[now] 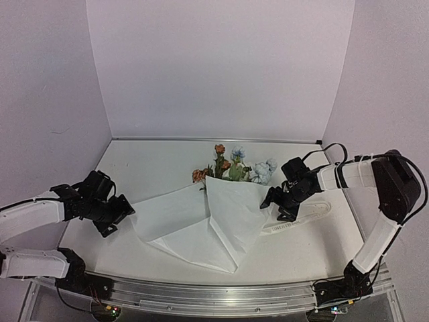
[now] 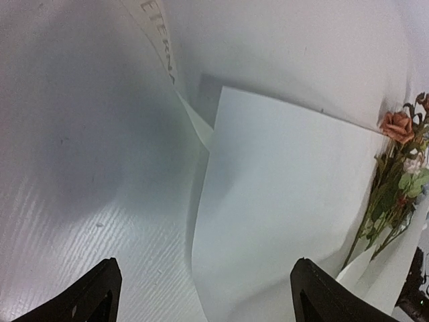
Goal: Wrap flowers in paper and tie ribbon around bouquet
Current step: Fold the 2/3-folded wrapping paper at the center of the board.
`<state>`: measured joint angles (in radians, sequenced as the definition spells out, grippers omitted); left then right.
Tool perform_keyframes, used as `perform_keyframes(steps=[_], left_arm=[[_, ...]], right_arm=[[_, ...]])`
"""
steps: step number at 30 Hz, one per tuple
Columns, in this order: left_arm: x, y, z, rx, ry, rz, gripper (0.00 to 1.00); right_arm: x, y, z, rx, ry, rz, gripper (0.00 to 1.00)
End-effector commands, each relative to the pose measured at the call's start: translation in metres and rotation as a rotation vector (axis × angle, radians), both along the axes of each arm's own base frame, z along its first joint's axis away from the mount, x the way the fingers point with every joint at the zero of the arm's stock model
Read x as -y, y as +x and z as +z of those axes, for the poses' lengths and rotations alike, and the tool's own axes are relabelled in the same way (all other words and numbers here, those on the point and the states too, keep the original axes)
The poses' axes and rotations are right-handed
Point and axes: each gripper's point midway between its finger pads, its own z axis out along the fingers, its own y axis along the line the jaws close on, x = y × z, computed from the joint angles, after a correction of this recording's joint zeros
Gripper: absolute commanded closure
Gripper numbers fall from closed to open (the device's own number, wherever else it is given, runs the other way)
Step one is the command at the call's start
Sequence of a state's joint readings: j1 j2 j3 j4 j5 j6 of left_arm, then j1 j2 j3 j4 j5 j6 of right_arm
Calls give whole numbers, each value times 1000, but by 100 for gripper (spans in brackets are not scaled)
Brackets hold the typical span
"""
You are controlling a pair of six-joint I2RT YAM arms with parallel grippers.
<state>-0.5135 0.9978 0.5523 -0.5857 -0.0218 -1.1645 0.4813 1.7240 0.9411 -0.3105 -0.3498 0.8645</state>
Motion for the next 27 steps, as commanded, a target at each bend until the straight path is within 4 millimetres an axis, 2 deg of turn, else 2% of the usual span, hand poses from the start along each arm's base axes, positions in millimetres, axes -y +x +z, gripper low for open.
perform_keyframes(steps=[1, 10, 15, 19, 22, 27], left_arm=[[29, -21, 1, -10, -135, -54, 9], [88, -54, 5, -20, -303, -323, 11], [105, -59, 2, -10, -328, -370, 14], [114, -55, -3, -10, -328, -381, 24], [118, -54, -7, -21, -313, -385, 35], [119, -51, -14, -35, -275, -388, 60]], right_arm=[[-27, 17, 13, 59, 57, 28, 18], [-39, 17, 12, 75, 23, 62, 16], [-45, 19, 17, 85, 6, 88, 16], [-50, 22, 16, 80, 1, 105, 17], [-56, 25, 16, 75, -2, 121, 17], [-64, 32, 15, 75, -20, 142, 17]])
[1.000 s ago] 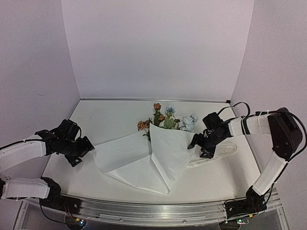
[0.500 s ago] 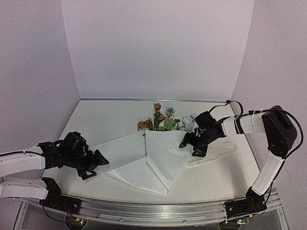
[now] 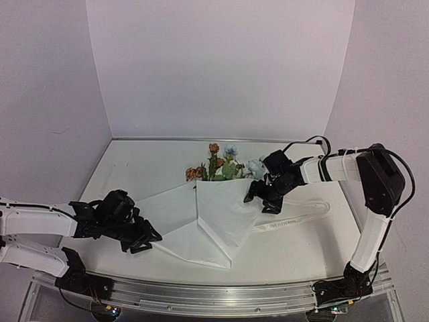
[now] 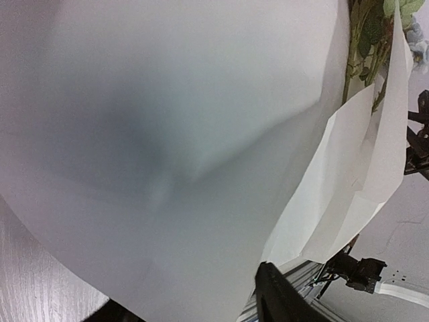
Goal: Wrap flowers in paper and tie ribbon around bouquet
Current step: Fold the 2/3-folded wrapping paper at the center of the board.
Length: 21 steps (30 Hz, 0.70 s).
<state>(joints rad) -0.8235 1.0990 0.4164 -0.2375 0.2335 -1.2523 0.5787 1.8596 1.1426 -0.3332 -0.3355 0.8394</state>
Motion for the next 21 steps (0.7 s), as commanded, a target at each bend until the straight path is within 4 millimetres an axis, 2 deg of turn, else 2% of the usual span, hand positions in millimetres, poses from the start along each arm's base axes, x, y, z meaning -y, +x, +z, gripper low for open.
perform_keyframes(steps=[1, 4, 9, 11, 16, 21], left_arm=[[10, 14, 11, 53, -8, 0, 66], [12, 22, 22, 102, 6, -5, 82], [28, 37, 52, 250, 7, -47, 97], [38, 39, 63, 313, 13, -87, 99], [66, 38, 78, 433, 61, -212, 100], [87, 33, 80, 522, 115, -329, 100]], right_arm=[[-8, 9, 5, 24, -29, 30, 17], [-8, 9, 5, 25, -52, 46, 17], [-8, 4, 9, 29, -82, 76, 13], [-9, 3, 11, 33, -92, 88, 8], [-11, 5, 15, 40, -105, 100, 6], [-14, 5, 19, 39, -111, 105, 5]])
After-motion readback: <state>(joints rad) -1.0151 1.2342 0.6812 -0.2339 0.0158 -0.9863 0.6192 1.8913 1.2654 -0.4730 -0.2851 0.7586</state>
